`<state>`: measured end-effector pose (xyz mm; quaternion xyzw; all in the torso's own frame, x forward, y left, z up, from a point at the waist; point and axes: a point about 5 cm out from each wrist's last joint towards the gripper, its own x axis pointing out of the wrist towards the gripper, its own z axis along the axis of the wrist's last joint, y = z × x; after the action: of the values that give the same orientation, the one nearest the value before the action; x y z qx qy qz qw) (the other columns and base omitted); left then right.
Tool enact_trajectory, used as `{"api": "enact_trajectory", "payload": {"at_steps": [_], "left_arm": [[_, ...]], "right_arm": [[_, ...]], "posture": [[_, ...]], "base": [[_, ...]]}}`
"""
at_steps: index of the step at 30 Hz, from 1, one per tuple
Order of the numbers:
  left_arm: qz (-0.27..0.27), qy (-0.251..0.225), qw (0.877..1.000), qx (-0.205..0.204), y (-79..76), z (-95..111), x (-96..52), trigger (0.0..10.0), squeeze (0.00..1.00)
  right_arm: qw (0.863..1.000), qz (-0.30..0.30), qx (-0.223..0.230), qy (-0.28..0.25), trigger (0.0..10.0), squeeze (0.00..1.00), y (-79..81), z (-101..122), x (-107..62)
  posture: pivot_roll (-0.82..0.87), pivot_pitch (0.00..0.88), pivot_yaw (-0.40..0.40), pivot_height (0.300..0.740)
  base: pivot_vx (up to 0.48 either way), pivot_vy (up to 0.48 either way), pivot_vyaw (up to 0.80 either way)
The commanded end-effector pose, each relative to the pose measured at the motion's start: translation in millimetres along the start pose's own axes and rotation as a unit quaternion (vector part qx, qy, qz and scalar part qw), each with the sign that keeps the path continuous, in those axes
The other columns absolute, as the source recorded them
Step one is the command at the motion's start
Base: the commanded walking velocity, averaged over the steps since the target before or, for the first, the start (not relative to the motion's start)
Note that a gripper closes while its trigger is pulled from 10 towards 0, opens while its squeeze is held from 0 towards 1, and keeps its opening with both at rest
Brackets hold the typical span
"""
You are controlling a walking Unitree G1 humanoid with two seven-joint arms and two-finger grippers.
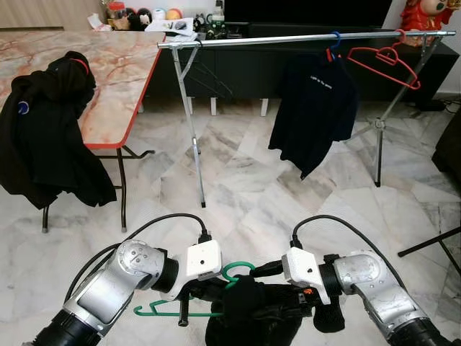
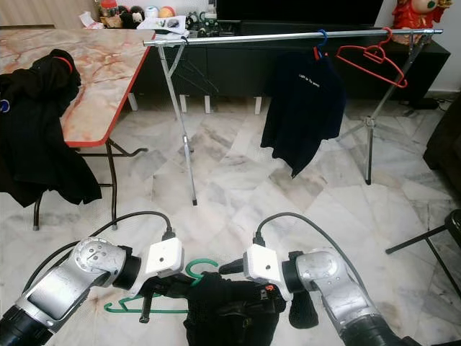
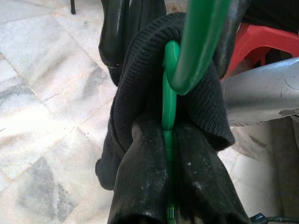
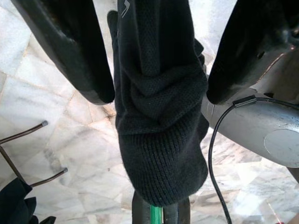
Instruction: Hang hanger
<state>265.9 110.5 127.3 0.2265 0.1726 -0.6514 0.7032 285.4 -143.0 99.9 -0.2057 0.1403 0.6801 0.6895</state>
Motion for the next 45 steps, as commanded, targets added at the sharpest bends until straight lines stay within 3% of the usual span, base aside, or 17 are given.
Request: {"api": "enact_trajectory", "payload": {"at_steps": [1,45], "left_arm": [[-0.008,-0.010,1.000,0.025,-0.9,10.8,1.2,10.0,0.00],[0.010,-0.052,0.998,0.024,3.1,27.2,7.9,10.0,0.00]], "right_arm": [[1.000,-0.006,0.004,0.000,0.0,0.00,0.4,-3.0,-3.0],[1.000,-0.008,0.023,0.003,0.0,0.00,0.7,-7.8,-3.8]], "posture": [[0.04,0.108,0.018,0.740],[0.04,0.126,0.003,0.740]], "base": [[0.000,0.000,0.00],[0.000,0.000,0.00]]}}
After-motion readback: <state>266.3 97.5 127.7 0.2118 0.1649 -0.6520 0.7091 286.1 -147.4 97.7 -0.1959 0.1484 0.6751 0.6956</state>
